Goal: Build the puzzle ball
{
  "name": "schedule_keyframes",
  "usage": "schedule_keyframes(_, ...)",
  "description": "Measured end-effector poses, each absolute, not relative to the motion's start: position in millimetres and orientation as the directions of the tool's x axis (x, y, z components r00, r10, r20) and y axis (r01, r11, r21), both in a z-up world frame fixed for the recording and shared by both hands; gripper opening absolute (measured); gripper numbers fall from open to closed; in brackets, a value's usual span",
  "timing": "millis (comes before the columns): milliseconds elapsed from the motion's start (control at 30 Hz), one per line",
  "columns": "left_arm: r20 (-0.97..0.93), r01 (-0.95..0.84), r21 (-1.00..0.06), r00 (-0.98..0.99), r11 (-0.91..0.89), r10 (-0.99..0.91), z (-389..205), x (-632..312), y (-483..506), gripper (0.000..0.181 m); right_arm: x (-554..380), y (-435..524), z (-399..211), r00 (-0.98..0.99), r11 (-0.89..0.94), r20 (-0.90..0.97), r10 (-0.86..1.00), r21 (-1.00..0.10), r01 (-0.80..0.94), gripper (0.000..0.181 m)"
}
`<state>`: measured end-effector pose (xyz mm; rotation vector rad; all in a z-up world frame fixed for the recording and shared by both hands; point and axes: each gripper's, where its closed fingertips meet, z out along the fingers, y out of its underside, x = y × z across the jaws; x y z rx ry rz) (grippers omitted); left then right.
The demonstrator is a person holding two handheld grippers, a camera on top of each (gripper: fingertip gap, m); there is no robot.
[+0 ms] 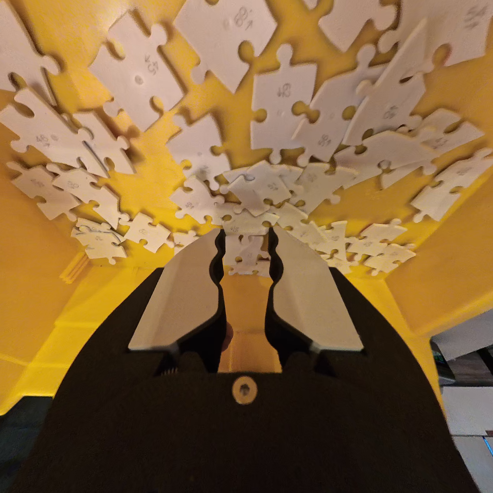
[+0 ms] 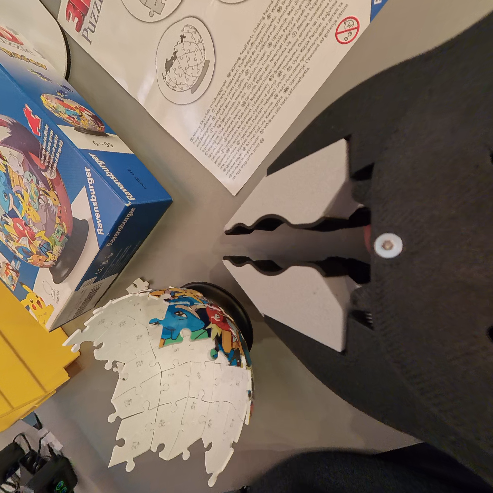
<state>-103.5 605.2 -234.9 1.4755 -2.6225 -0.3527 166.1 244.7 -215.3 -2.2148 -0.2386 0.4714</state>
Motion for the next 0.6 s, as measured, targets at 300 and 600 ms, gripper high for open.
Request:
schedule_keyframes(300,-0.117,-0.886,0.172,-0.452,0.43,-0.884,-231.3,-103.1,596.7,0.03,165.6,244.3,-214.0,0.905,-0.63,-0.267,0.33,-0.777,0.001,0.016)
schedule_keyframes(600,-0.29,-0.958,0.016,-0.278,0.286,-0.916,-178.1,-115.4,592.8,0.031,164.7,244.7,-217.4,0.906,-0.647,-0.268,0.328,-0.763,0.009,0.017)
